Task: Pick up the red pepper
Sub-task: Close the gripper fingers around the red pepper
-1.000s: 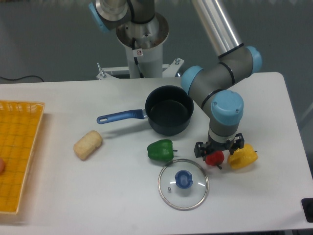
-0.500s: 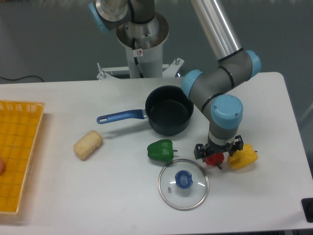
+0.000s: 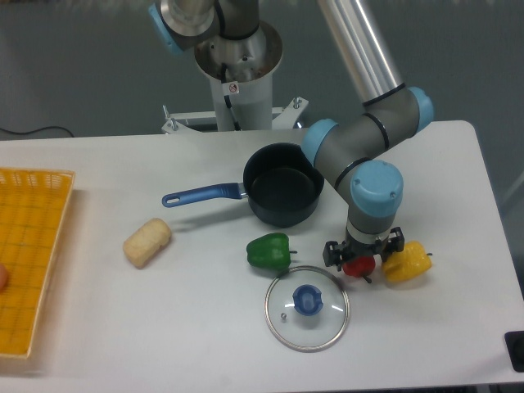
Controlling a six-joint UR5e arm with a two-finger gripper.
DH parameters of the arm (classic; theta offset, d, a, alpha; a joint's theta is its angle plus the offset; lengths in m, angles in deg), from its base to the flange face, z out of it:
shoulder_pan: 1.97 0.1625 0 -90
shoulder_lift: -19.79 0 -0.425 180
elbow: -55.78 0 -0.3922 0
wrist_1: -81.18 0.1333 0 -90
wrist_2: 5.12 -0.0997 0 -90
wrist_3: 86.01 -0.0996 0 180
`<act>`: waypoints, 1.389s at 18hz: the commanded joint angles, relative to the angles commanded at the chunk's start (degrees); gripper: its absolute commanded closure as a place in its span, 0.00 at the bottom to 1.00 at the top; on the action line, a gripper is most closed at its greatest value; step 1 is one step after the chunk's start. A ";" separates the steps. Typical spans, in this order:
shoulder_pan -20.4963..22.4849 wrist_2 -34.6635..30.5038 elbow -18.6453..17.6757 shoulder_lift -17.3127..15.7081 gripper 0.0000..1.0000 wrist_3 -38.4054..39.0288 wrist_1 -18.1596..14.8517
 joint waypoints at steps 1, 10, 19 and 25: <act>0.00 0.00 -0.09 0.00 0.00 0.00 0.09; -0.26 0.00 -0.17 0.26 0.00 -0.26 0.09; -0.26 -0.79 -0.70 0.62 0.00 -0.44 0.18; -0.26 -1.14 -0.35 0.62 0.40 -0.44 0.09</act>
